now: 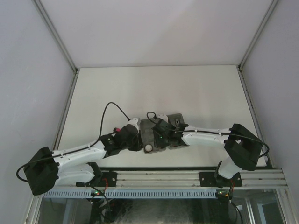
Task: Sort the tools into containers
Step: Adjust the engineering item in the storage box.
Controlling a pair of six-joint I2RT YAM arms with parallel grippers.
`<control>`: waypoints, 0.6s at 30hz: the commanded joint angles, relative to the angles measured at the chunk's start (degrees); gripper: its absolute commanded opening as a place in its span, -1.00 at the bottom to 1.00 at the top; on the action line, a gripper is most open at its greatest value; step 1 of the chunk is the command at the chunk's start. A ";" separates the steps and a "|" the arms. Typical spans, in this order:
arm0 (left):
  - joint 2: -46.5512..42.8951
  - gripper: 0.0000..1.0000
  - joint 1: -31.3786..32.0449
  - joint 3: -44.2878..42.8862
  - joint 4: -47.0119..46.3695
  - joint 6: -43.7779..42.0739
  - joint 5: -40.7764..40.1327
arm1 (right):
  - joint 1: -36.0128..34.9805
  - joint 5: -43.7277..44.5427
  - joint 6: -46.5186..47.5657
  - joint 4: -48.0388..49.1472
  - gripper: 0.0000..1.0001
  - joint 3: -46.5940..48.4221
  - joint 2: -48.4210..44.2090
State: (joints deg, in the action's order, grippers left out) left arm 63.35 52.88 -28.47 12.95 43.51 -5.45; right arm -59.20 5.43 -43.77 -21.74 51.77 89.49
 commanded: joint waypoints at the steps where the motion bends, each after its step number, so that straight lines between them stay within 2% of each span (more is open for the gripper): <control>1: 2.04 -0.71 0.38 -4.44 -1.26 -0.08 -0.96 | 0.51 0.35 -1.32 2.48 -0.51 -0.67 -2.65; 18: 6.97 -0.80 0.38 -5.90 -1.83 -0.35 -0.54 | 0.65 0.29 -1.82 2.83 -0.54 -1.58 -3.26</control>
State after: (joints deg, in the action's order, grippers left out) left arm 69.73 52.93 -31.51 12.58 43.42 -5.80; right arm -58.83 5.43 -44.69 -20.58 50.35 88.47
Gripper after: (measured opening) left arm 0.109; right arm 0.233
